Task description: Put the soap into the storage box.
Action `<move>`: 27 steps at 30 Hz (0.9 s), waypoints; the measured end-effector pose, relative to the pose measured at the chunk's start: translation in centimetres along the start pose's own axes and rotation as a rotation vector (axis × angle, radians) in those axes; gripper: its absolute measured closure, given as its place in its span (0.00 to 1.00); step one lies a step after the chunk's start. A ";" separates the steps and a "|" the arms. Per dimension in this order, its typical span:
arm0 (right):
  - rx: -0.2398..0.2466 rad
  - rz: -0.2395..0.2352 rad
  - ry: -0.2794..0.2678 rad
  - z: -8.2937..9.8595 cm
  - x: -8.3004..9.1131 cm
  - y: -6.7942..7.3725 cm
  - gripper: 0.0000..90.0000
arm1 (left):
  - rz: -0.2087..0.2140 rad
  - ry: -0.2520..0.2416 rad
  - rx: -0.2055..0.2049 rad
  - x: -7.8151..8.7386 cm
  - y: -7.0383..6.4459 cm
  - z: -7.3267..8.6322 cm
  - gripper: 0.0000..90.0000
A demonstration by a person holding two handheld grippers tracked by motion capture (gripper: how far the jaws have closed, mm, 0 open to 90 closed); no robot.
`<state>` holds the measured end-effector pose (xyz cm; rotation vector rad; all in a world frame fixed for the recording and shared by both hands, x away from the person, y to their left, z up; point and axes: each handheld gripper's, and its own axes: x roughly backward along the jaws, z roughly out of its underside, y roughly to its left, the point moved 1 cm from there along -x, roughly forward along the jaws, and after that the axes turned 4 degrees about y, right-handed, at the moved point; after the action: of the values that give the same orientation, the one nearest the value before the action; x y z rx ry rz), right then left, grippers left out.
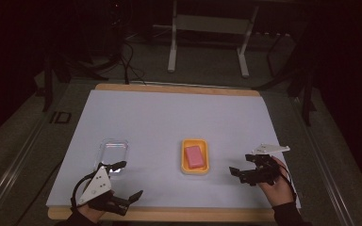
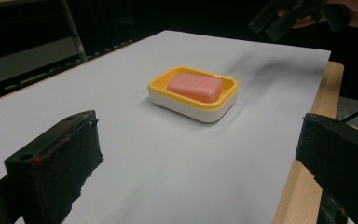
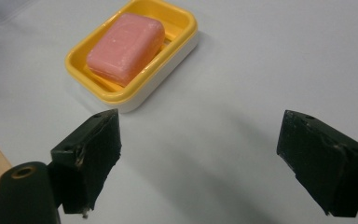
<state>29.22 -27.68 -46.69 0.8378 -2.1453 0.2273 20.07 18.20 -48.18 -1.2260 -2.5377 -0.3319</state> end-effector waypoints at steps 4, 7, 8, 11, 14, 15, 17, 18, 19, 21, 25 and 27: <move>-0.015 0.004 -0.009 0.6 0.2 -0.3 0.15 | 0.003 0.000 0.000 0.0 0.0 0.0 0.00; -0.015 0.007 -0.012 0.8 0.5 -0.4 0.15 | 0.006 0.000 -0.002 0.1 0.0 0.0 0.00; -0.007 0.015 -0.016 0.9 0.6 -0.4 0.15 | 0.007 -0.001 -0.001 0.1 0.0 0.0 0.00; -0.008 0.031 -0.016 1.3 0.6 -0.7 0.15 | 0.010 -0.002 0.000 0.1 0.0 0.0 0.00; -0.001 0.040 -0.014 1.6 0.4 -0.9 0.15 | 0.011 -0.001 -0.003 0.1 0.0 -0.1 0.00; 0.000 0.045 -0.017 1.7 0.3 -1.0 0.15 | 0.011 -0.002 -0.003 0.1 -0.1 -0.1 0.00; -0.004 0.047 -0.025 1.8 0.2 -1.0 0.15 | 0.011 -0.005 0.000 0.2 0.0 -0.1 0.00; -0.007 0.047 -0.026 1.9 0.1 -1.1 0.15 | 0.012 -0.004 0.000 0.2 0.0 -0.1 0.00; -0.010 0.050 -0.024 1.9 0.0 -1.1 0.15 | 0.013 -0.004 0.000 0.2 0.0 -0.1 0.00; -0.007 0.052 -0.023 2.0 -0.2 -1.3 0.15 | 0.017 -0.003 0.001 0.1 0.1 -0.1 0.00; -0.014 0.078 -0.018 2.0 -0.7 -1.5 0.15 | 0.025 -0.002 0.000 0.1 0.0 -0.1 0.00; -0.018 0.089 -0.020 2.0 -0.8 -1.7 0.15 | 0.024 -0.004 0.001 0.2 0.0 -0.1 0.00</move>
<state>29.39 -29.38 -48.85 0.7377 -2.2026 0.2459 20.00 18.30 -48.04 -1.2565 -2.5242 -0.3224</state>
